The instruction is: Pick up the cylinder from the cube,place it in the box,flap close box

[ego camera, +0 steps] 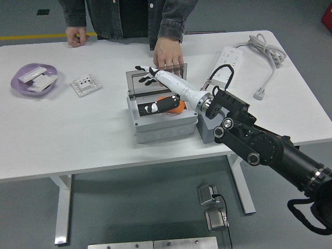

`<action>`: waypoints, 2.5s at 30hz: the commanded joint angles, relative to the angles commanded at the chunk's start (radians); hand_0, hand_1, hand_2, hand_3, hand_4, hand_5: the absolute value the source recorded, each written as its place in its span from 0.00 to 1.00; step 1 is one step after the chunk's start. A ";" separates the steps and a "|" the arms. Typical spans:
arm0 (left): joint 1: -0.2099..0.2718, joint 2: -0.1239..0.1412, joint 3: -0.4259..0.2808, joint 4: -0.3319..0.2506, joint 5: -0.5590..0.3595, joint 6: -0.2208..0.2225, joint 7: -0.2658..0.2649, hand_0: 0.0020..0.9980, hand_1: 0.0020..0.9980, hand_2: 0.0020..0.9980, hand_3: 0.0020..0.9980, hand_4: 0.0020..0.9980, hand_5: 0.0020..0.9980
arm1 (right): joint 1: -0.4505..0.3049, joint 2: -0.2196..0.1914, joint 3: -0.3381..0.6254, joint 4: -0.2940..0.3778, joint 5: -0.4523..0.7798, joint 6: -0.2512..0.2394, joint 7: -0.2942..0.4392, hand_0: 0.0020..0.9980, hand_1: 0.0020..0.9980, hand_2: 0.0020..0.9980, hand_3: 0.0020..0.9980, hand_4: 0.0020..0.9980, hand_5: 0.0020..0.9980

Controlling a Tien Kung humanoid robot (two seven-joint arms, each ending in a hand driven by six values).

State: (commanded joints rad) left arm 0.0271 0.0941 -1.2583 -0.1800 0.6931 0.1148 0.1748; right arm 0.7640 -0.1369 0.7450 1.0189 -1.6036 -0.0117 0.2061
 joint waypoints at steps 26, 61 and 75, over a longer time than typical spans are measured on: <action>-0.011 0.013 -0.019 0.000 0.024 0.001 0.003 0.66 0.65 0.60 0.68 0.65 0.20 | 0.195 0.080 0.019 -0.272 0.006 0.028 0.014 0.83 0.73 0.73 0.90 0.96 0.32; -0.001 0.008 -0.005 0.000 0.010 -0.008 -0.010 0.66 0.65 0.60 0.68 0.65 0.20 | 0.127 -0.054 -0.173 -0.119 -0.034 -0.005 -0.026 0.84 0.72 0.73 0.88 0.97 0.38; 0.010 -0.001 0.009 0.000 -0.015 -0.006 -0.011 0.66 0.65 0.60 0.68 0.65 0.20 | 0.038 -0.132 -0.165 0.045 -0.120 0.028 -0.088 0.83 0.71 0.73 0.88 0.97 0.39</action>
State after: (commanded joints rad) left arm 0.0368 0.0933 -1.2493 -0.1800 0.6783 0.1089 0.1636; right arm 0.8018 -0.2693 0.5804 1.0640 -1.7232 0.0164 0.1180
